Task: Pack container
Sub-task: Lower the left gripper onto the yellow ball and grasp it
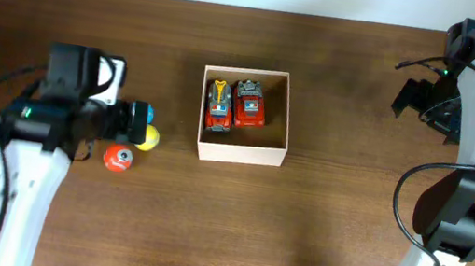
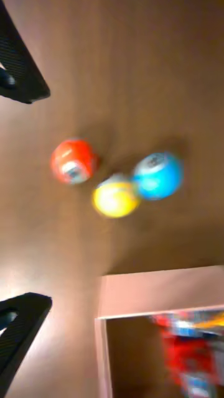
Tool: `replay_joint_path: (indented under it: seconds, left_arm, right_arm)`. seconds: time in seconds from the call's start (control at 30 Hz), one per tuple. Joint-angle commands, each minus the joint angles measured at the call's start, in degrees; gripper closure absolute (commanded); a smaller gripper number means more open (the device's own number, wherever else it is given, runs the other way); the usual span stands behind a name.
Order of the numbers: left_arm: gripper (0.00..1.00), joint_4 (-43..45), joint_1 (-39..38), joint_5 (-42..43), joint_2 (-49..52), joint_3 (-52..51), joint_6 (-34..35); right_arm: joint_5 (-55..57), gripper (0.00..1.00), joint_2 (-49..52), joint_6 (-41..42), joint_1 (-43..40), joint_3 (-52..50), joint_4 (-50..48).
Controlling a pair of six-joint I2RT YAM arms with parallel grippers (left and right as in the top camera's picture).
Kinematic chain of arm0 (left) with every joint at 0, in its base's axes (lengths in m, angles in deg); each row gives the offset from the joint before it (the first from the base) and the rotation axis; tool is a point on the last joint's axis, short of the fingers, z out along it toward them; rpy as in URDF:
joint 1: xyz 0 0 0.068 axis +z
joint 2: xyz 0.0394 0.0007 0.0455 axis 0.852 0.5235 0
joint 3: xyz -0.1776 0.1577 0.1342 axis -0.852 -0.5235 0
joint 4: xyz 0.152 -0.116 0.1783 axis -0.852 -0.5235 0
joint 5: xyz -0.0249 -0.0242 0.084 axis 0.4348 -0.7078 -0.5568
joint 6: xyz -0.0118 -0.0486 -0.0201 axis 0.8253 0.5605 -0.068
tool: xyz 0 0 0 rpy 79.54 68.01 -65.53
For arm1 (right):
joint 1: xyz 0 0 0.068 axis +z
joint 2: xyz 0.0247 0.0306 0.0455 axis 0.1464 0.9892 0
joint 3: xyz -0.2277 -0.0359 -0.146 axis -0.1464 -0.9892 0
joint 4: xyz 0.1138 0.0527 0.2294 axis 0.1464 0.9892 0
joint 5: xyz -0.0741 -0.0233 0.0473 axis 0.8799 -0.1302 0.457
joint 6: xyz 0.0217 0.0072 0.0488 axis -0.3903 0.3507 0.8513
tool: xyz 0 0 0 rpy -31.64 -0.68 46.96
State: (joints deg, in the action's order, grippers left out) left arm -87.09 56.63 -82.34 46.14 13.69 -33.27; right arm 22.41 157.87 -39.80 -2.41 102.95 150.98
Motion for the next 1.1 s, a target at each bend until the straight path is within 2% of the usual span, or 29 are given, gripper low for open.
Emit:
replay_joint_path:
  seconds: [0.0,0.43,0.77,0.93,1.07]
  left_arm:
    - [0.01,-3.0,0.2,5.9,6.1,0.9,0.3]
    - [0.01,2.2,0.1,4.7,23.0,0.9,0.3]
    - [0.01,9.0,0.1,1.7,26.0,0.9,0.1]
    - [0.0,8.6,0.1,1.1,27.8,0.5,0.1]
    - [0.05,6.9,0.1,1.1,29.7,0.5,0.1]
  right_arm:
    - [0.3,0.01,-1.1,0.5,-0.1,0.1,0.0]
    - [0.3,0.01,-1.1,0.5,-0.1,0.1,0.0]
    - [0.3,0.01,-1.1,0.5,-0.1,0.1,0.0]
    - [0.3,0.01,-1.1,0.5,-0.1,0.1,0.0]
    - [0.3,0.01,-1.1,0.5,-0.1,0.1,0.0]
